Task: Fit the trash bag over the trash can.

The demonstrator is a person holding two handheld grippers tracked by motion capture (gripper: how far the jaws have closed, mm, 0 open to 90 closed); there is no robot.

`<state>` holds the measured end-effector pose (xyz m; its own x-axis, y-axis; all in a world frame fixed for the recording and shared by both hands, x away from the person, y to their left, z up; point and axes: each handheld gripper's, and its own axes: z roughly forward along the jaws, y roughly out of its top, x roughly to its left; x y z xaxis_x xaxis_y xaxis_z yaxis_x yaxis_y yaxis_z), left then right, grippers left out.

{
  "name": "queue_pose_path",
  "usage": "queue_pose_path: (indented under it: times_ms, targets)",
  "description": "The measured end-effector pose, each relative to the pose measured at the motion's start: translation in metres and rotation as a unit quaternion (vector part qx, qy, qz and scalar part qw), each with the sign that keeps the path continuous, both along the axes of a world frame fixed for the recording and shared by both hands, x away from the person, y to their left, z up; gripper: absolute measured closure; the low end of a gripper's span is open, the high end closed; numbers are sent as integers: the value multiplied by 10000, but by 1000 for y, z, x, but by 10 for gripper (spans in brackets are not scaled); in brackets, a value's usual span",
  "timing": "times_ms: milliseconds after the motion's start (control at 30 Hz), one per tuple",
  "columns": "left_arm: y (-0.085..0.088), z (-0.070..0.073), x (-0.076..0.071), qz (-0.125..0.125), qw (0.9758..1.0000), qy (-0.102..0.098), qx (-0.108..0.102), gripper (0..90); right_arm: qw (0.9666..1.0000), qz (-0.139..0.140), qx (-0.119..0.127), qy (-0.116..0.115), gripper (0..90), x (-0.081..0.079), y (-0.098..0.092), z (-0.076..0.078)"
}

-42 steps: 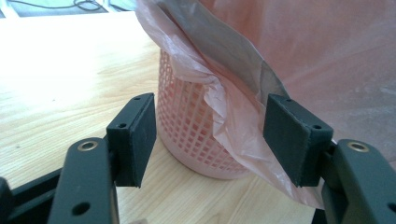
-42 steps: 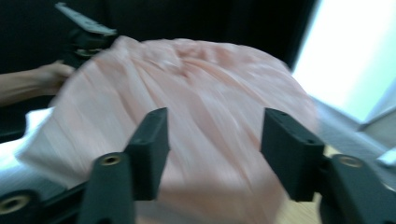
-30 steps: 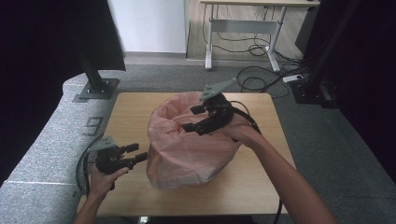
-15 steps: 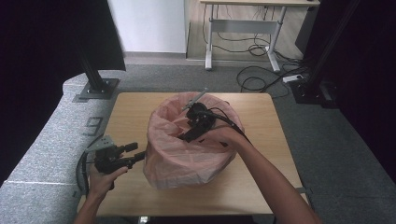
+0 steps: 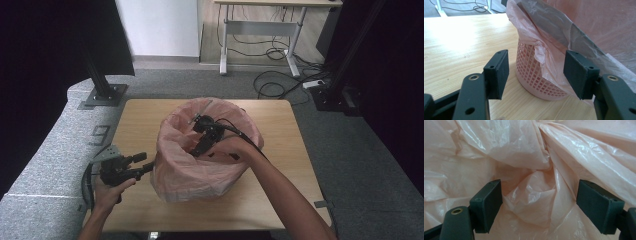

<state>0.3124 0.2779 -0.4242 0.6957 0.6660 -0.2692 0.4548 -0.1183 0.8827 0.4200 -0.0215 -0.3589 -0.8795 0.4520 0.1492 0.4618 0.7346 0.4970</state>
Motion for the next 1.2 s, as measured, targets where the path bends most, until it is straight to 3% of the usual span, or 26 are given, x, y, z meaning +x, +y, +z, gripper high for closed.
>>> queue_pose_path:
  times_ms: [233,367,533,633,667,833,1000,1200]
  targets:
    - [-1,0,-1,17,10000,-3,-9,369,9999,-111,108,-71,214,-1,-3,5]
    - [-1,1,-1,7,10000,-23,8,369,9986,-249,399,-245,212,-1,-13,18]
    - [-1,1,-2,13,10000,-39,-2,369,9925,-432,948,-637,218,-8,-35,45]
    - [-2,1,-3,15,10000,-41,3,369,9864,-532,1243,-937,218,-16,-56,61]
    - [-3,2,-3,18,10000,-38,5,369,9826,-594,1375,-1102,218,-21,-66,68]
    - [-2,3,-4,57,10000,-48,-10,369,9687,-782,1842,-1466,218,-37,-108,82]
    - [-3,4,-4,98,9999,-50,-33,369,9533,-996,2265,-1734,220,-57,-155,81]
    - [-5,3,-3,122,9999,-42,-10,369,9319,-1391,2639,-2064,224,-79,-204,65]
